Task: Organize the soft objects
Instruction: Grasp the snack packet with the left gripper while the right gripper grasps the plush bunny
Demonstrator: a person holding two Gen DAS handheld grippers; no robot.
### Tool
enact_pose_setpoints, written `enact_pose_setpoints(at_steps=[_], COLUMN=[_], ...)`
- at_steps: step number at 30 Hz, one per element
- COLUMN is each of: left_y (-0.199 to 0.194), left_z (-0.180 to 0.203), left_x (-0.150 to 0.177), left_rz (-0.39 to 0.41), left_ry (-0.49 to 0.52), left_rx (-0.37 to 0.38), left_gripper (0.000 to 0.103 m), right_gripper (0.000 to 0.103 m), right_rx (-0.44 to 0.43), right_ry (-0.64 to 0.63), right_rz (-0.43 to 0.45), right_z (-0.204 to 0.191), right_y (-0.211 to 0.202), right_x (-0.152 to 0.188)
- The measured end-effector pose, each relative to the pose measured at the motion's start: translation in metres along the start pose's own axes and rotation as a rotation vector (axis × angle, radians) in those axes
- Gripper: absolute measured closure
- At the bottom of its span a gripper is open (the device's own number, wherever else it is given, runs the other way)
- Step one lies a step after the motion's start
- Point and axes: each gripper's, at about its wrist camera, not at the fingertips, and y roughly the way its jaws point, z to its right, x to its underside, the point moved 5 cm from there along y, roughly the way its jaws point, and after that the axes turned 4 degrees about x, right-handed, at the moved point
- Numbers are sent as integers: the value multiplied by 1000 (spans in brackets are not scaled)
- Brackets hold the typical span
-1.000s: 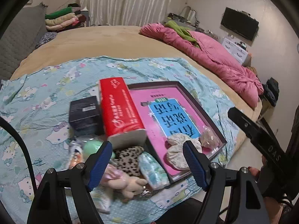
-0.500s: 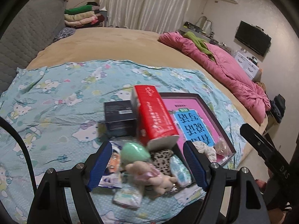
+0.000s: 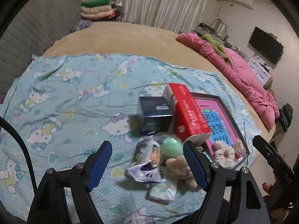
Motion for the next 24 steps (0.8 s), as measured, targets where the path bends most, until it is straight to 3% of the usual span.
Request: enact_pose_setpoints(at_steps=[10,24], left_y=[17,55], left_z=[-32,-20], left_x=[13,37], left_rz=[-72,-157], left_ry=[-40,19], left_rx=[-33,-19], left_gripper=[25,25], right_gripper=[19,19], right_rx=[-19,-27], right_ry=[-73,-303], right_rz=[-86,-232], right_z=[-18,-54], right_y=[21,63], right_x=[25,74])
